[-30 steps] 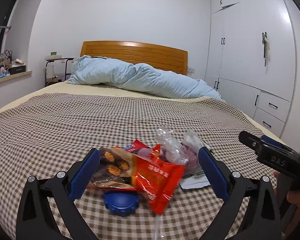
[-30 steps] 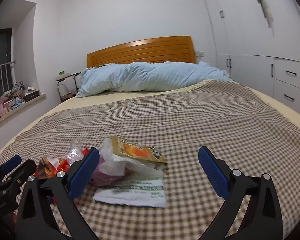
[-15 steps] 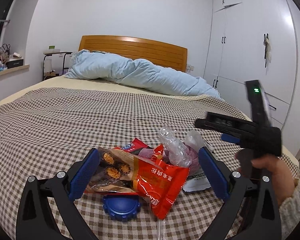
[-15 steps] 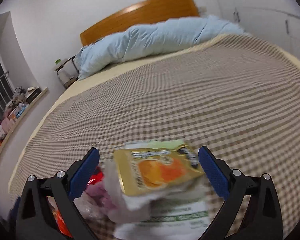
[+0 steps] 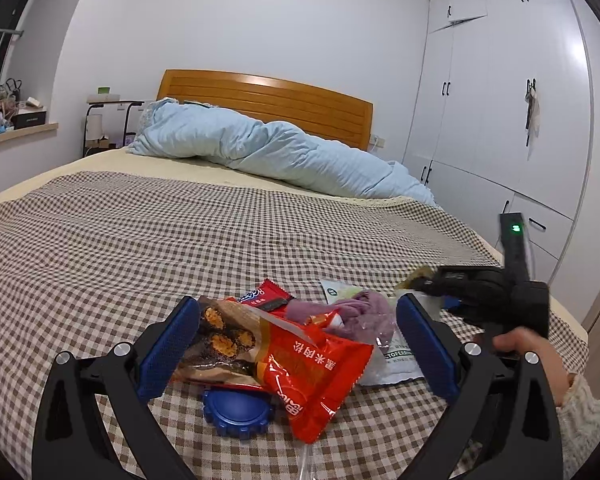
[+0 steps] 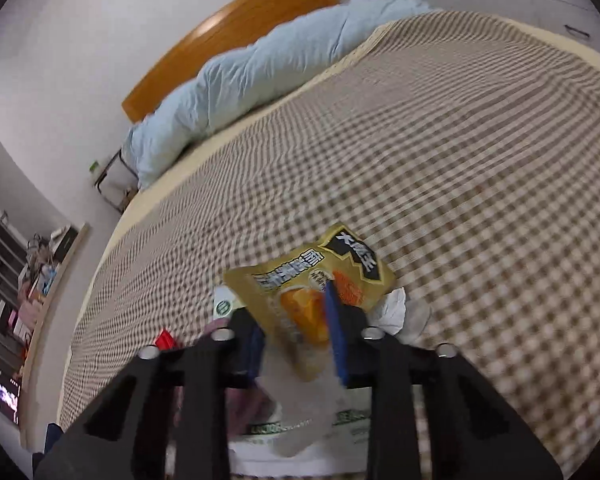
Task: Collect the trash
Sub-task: 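Grasp the gold sachet on the bed with the right gripper, then lift the gold sachet off the bed with the right gripper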
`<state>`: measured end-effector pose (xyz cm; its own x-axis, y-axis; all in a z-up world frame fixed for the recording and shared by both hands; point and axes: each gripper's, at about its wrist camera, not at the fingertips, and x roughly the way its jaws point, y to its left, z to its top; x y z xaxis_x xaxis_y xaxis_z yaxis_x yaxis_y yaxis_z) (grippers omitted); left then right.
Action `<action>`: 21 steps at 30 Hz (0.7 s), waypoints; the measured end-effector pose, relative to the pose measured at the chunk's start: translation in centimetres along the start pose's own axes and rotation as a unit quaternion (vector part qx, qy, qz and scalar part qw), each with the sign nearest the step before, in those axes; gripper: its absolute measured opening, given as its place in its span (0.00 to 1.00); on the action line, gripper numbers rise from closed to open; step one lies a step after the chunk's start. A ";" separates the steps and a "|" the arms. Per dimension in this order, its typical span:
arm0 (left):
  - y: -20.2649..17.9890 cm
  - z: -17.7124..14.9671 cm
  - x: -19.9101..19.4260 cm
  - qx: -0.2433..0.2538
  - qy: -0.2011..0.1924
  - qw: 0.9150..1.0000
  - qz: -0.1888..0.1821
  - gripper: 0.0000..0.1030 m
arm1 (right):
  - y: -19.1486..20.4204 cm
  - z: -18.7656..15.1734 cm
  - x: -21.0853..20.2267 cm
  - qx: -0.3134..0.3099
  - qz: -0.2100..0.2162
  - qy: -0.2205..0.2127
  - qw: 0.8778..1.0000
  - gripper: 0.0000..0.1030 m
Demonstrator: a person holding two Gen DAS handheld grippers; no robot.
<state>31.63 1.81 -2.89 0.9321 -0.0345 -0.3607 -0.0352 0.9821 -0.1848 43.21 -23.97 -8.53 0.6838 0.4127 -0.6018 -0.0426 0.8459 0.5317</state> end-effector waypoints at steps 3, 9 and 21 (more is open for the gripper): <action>-0.1 0.0 -0.5 0.002 -0.005 1.000 -0.002 0.93 | -2.0 0.1 -1.5 0.040 0.007 -0.010 0.999 0.18; 0.0 0.0 -1.2 0.003 -0.009 1.000 -0.003 0.93 | -5.6 -0.7 -4.1 0.083 0.002 -0.024 0.996 0.04; -0.5 0.0 -1.8 0.018 -0.012 1.000 -0.004 0.93 | -4.5 -3.0 -6.4 -0.078 -0.068 -0.012 0.995 0.03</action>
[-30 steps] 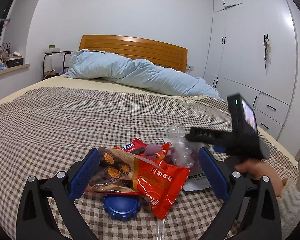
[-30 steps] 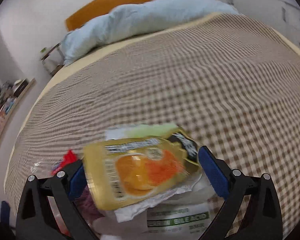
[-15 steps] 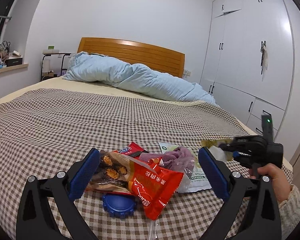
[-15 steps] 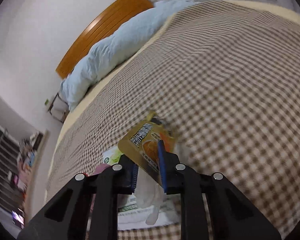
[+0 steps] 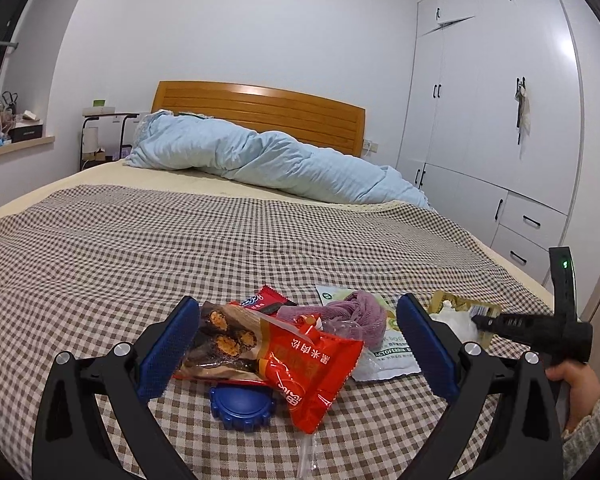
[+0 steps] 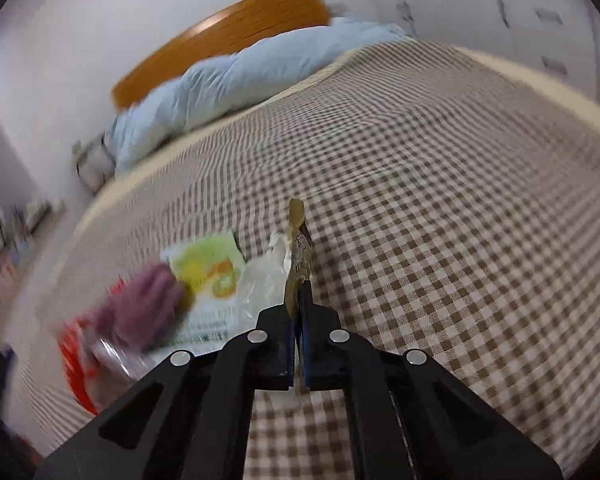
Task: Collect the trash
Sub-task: 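Lift the gold sachet off the bed with the right gripper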
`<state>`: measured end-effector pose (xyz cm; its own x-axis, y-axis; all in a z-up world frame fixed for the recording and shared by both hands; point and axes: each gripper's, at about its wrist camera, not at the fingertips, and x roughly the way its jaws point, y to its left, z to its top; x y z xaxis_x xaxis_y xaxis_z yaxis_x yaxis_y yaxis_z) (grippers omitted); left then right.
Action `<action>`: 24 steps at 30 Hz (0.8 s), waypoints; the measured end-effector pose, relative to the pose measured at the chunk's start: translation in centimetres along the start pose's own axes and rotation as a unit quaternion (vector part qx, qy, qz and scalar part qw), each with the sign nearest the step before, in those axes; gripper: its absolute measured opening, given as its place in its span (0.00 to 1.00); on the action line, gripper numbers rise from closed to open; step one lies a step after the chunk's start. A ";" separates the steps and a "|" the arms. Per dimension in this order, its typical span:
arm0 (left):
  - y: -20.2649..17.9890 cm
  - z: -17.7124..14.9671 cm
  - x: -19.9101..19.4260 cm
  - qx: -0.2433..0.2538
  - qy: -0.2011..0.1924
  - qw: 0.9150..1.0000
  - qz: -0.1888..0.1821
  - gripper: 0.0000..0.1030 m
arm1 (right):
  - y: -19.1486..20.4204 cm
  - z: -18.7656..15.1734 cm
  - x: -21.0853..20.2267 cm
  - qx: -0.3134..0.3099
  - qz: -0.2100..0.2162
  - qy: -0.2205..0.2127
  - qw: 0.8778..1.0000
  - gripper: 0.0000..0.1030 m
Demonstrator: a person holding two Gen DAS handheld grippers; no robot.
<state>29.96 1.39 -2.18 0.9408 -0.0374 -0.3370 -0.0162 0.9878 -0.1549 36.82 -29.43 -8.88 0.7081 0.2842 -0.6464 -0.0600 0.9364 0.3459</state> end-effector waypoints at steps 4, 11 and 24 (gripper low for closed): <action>-0.1 0.0 0.1 -0.003 0.003 1.000 -0.001 0.93 | 0.9 0.3 0.8 -0.037 -0.021 -0.009 0.999 0.05; -0.2 0.0 0.3 0.000 0.001 1.000 0.001 0.93 | 0.6 2.0 2.9 -0.023 -0.002 -0.009 1.000 0.39; -0.7 -0.1 0.8 0.004 0.006 1.000 0.000 0.93 | -1.9 3.6 5.2 0.117 0.067 0.019 0.991 0.46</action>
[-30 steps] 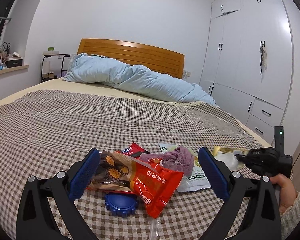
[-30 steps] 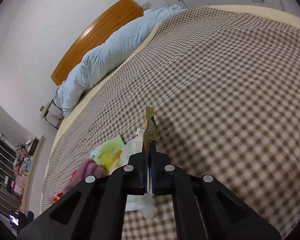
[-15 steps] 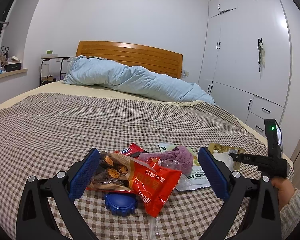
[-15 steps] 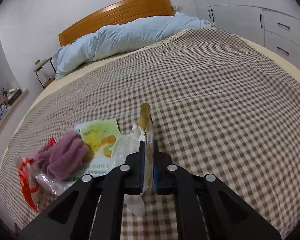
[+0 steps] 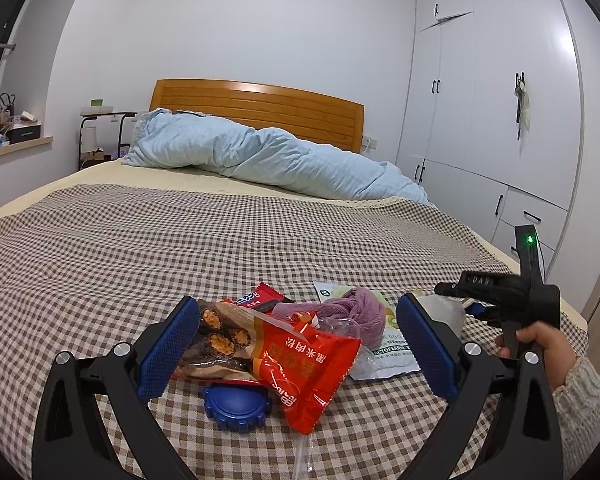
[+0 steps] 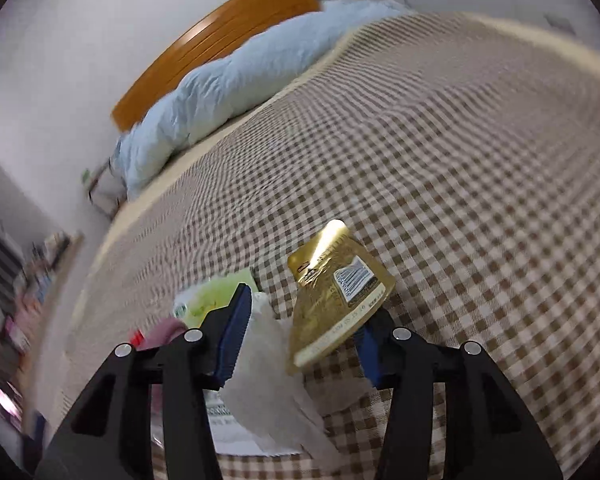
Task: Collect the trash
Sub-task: 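Lift the gold sachet off the bed with the right gripper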
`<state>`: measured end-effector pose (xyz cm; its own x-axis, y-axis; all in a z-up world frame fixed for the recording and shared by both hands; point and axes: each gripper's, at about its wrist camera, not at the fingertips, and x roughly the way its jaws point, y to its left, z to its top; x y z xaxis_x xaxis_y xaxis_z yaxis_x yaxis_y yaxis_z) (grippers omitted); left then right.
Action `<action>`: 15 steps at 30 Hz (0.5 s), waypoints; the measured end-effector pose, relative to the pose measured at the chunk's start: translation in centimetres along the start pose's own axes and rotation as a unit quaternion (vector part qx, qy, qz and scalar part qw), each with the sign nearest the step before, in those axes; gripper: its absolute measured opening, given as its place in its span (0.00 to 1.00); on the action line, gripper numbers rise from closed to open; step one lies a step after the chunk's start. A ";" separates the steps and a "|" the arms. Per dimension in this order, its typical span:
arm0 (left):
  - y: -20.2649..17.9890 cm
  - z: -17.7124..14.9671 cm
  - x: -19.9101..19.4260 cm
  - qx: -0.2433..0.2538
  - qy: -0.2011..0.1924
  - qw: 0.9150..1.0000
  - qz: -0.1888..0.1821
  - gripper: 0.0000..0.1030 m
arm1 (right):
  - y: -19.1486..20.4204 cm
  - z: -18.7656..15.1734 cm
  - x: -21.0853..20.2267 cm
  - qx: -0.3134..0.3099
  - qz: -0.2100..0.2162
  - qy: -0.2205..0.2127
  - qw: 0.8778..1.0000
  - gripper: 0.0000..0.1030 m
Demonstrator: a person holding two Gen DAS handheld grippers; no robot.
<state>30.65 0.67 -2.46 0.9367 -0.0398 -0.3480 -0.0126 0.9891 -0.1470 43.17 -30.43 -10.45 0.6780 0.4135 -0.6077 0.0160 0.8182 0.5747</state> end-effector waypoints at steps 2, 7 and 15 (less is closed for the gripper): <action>-0.1 0.0 0.0 0.002 0.000 1.000 0.000 0.93 | -1.2 0.3 0.0 0.042 0.013 0.002 0.999 0.46; -0.2 -0.1 0.0 0.003 -0.001 1.000 0.000 0.93 | -1.7 0.9 0.2 0.050 0.000 -0.001 0.999 0.46; -0.4 -0.2 0.0 0.006 -0.001 1.000 -0.001 0.93 | 0.4 0.4 0.1 -0.043 -0.043 -0.021 0.998 0.03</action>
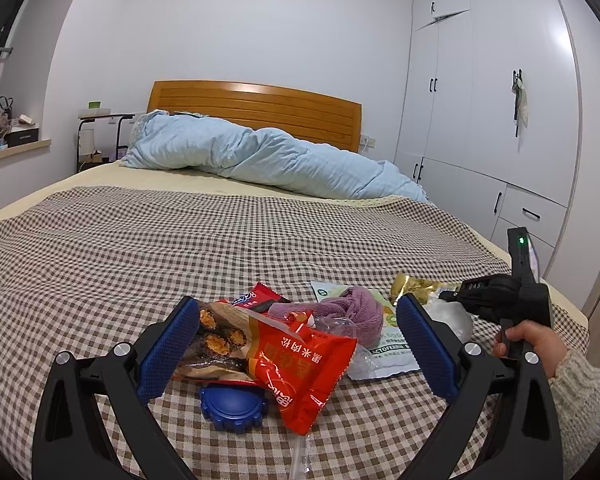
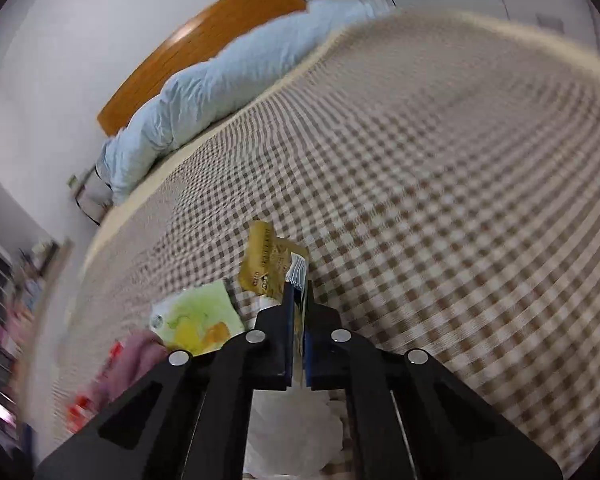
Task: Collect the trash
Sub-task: 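Lift the gold sachet off the bed with the right gripper, then lower the left gripper onto the blue round lid while right holds the sachet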
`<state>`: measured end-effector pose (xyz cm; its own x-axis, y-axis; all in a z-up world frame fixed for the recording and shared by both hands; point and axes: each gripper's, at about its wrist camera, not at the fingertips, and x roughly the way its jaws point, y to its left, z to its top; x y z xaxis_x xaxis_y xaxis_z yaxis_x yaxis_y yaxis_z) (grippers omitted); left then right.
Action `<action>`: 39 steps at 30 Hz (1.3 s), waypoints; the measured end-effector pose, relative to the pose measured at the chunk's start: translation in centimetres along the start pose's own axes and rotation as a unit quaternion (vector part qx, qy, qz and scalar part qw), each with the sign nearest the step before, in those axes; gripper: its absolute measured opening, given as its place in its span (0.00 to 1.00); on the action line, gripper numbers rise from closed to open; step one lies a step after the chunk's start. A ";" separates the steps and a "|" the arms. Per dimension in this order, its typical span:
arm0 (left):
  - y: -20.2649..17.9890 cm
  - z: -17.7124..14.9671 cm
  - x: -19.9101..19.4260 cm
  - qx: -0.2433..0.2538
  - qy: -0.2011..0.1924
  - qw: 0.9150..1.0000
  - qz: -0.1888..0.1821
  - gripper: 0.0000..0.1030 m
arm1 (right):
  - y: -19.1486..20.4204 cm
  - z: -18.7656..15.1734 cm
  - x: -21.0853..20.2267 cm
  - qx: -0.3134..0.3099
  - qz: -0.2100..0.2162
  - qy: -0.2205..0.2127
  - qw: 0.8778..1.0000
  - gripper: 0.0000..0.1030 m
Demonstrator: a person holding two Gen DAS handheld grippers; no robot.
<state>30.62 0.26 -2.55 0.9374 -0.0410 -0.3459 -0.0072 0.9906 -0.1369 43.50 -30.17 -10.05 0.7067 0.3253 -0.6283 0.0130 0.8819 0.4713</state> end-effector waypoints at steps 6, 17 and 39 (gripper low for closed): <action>-0.2 -0.1 -0.3 0.007 0.000 1.000 -0.003 0.93 | 1.9 -1.5 -4.8 -0.118 -0.068 -0.100 0.986 0.01; -0.6 -0.8 -1.5 0.024 0.007 1.000 -0.012 0.93 | 2.9 -7.1 -16.6 -0.174 -0.059 -0.223 0.957 0.01; 1.2 -4.2 -7.7 0.070 0.025 0.997 -0.016 0.93 | 1.5 -14.6 -25.9 -0.199 -0.067 -0.240 0.948 0.01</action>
<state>21.93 1.26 -3.94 0.9181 -0.0755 -0.3890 0.0741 0.9971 -0.0185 14.91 -32.27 -2.06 0.9594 0.0933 -0.2663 -0.0756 0.9942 0.0761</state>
